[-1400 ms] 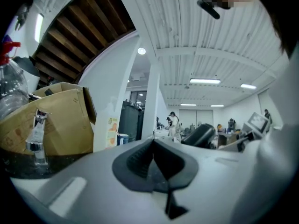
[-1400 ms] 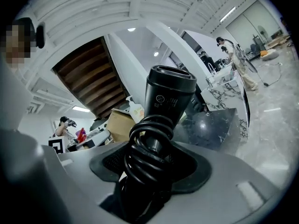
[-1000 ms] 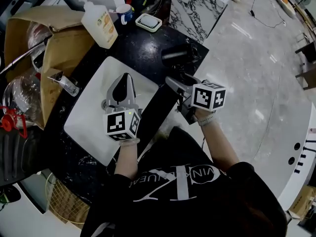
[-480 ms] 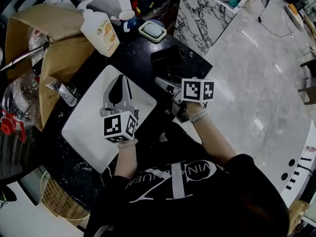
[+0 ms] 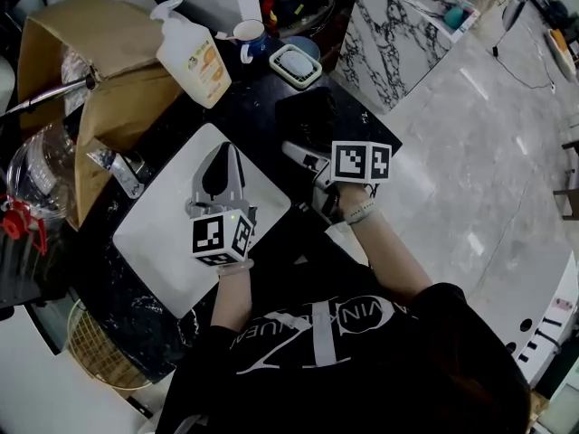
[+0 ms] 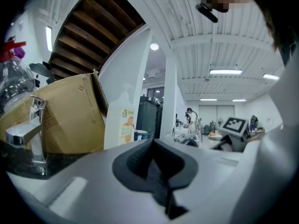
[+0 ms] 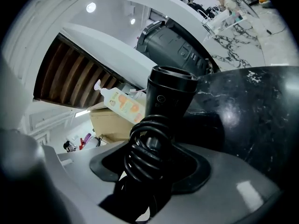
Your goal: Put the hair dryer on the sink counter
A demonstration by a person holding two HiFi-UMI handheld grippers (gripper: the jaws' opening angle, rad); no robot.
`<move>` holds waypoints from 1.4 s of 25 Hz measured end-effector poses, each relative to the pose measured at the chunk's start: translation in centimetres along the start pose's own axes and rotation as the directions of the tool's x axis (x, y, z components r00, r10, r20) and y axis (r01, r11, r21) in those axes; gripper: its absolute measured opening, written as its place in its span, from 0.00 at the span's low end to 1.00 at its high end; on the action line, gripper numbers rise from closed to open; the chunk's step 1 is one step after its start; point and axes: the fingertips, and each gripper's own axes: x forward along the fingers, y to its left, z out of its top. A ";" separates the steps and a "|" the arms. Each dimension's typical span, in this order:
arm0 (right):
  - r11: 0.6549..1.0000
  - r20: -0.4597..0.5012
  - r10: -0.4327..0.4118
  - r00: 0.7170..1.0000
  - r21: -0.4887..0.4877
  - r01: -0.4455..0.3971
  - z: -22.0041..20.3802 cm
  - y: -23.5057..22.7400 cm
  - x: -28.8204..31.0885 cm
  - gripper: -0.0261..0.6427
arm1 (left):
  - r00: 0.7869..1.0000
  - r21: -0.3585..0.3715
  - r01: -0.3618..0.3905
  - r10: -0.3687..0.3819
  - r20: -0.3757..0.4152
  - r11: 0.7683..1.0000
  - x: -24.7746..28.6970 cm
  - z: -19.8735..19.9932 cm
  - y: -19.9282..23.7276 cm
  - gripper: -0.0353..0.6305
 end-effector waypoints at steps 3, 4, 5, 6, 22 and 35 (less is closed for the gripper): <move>1.000 -0.028 0.000 1.000 0.016 0.001 0.4 0.0 0.6 0.45 | 1.000 0.004 -0.011 0.011 -0.003 1.000 0.1 0.0 0.3 0.05; 1.000 -0.038 0.001 0.999 0.020 0.000 0.5 0.0 0.8 0.45 | 1.000 0.005 -0.015 0.015 -0.002 1.000 0.1 0.0 0.4 0.05; 1.000 -0.049 0.002 0.999 0.020 -0.001 0.6 0.0 0.9 0.45 | 1.000 0.005 -0.020 0.020 -0.001 1.000 0.2 0.0 0.6 0.05; 1.000 -0.061 0.001 0.998 0.018 0.000 0.6 0.0 1.0 0.46 | 1.000 0.006 -0.024 0.024 0.001 1.000 0.2 0.1 0.7 0.05; 0.999 -0.252 -0.030 0.967 0.028 0.038 -0.4 -1.6 1.3 0.47 | 1.000 0.019 0.004 -0.004 0.002 1.000 -0.1 0.5 0.0 0.05; 0.982 -0.379 -0.135 0.916 -0.175 0.072 -1.7 -2.1 0.1 0.49 | 0.999 0.012 0.031 -0.031 0.017 0.999 -0.4 0.9 -0.4 0.05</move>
